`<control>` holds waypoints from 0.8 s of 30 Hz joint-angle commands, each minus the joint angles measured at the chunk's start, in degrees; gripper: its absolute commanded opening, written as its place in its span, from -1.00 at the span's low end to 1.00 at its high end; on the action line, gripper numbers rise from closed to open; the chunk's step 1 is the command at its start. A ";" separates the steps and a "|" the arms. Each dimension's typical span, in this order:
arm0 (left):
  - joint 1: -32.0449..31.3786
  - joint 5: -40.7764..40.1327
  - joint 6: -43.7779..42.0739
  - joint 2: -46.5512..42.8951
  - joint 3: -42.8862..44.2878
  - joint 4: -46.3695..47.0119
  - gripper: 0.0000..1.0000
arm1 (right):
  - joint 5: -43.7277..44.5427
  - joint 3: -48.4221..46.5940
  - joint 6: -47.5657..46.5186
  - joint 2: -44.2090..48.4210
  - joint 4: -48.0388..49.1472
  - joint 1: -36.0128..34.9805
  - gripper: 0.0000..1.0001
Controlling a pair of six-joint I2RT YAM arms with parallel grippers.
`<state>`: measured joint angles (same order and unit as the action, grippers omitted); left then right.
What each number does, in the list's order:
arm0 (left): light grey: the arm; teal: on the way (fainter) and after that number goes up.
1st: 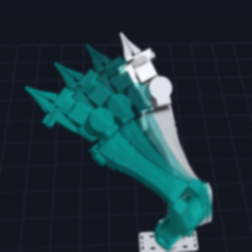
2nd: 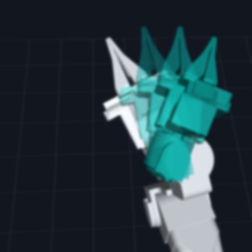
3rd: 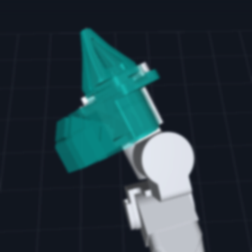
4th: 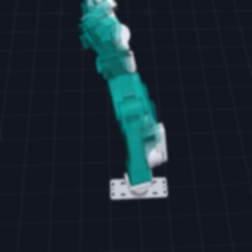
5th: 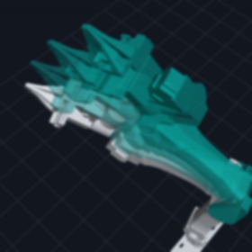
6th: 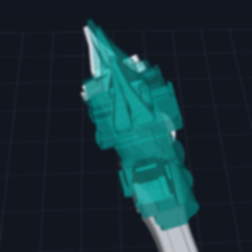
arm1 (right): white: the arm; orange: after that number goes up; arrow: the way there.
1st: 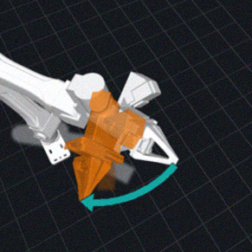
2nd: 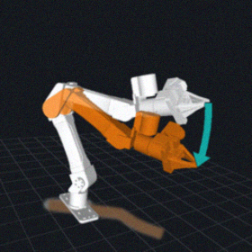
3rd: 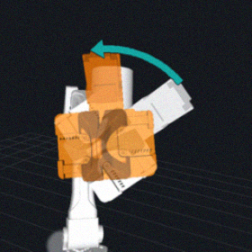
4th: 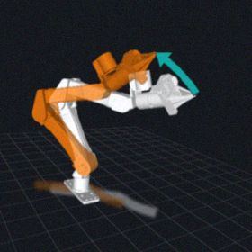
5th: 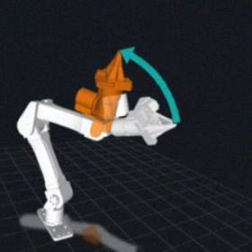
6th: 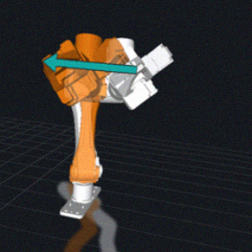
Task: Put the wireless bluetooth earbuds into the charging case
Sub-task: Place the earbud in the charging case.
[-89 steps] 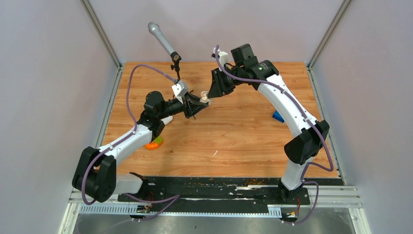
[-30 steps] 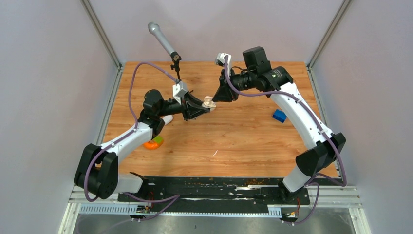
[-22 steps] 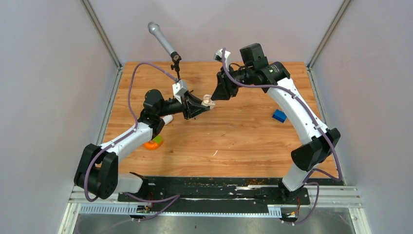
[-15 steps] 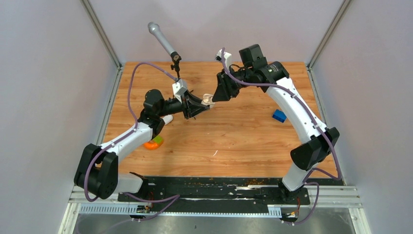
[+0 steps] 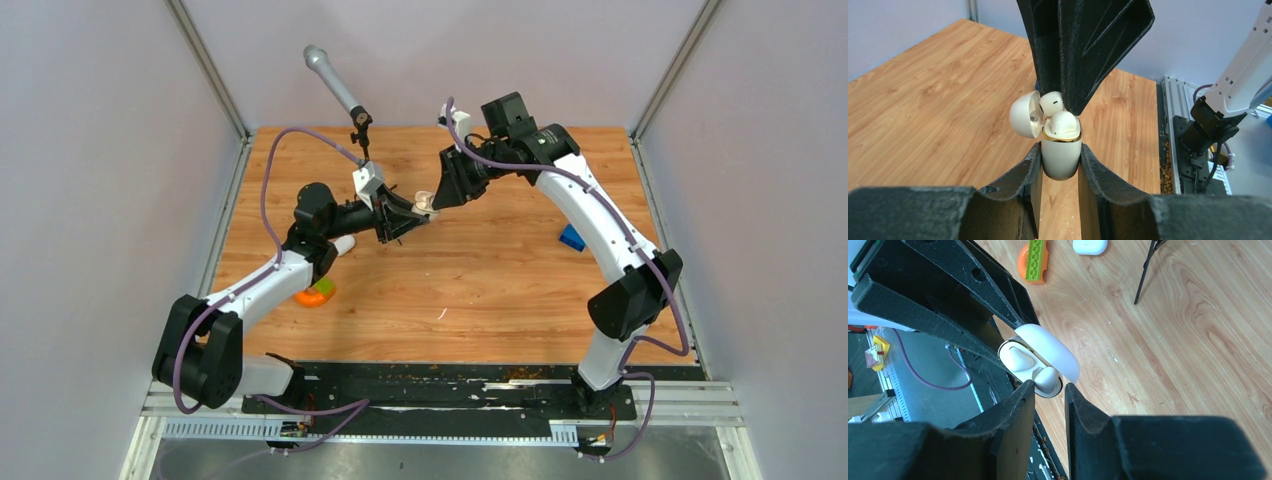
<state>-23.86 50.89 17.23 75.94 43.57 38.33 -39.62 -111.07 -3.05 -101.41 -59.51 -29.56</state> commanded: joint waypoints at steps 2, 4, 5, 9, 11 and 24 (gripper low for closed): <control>-0.03 0.62 -1.12 -0.44 1.64 1.51 -1.00 | 0.29 -3.54 2.20 -0.62 1.40 -0.54 -0.41; -0.20 0.68 -1.26 -0.16 1.85 1.40 -1.00 | 0.15 -3.54 2.42 -0.71 1.43 -0.76 -0.38; -0.27 0.70 -1.24 -0.06 1.99 1.48 -1.00 | 0.15 -3.57 2.43 -0.70 1.41 -0.89 -0.37; -0.64 0.54 -1.33 0.33 2.37 1.49 -0.99 | 0.69 -3.54 2.49 -1.14 1.37 -1.39 -0.40; -0.74 0.36 -1.24 0.41 2.52 1.59 -0.99 | 1.76 -3.63 2.31 -1.40 1.15 -1.61 -0.45; 0.67 6.20 0.29 1.39 2.82 3.69 -0.99 | -0.74 -3.47 -4.55 0.38 0.74 0.07 -1.00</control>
<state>-24.01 50.98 17.04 76.77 43.59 37.76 -37.50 -112.57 -2.96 -102.87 -59.99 -30.87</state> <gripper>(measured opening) 0.344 0.172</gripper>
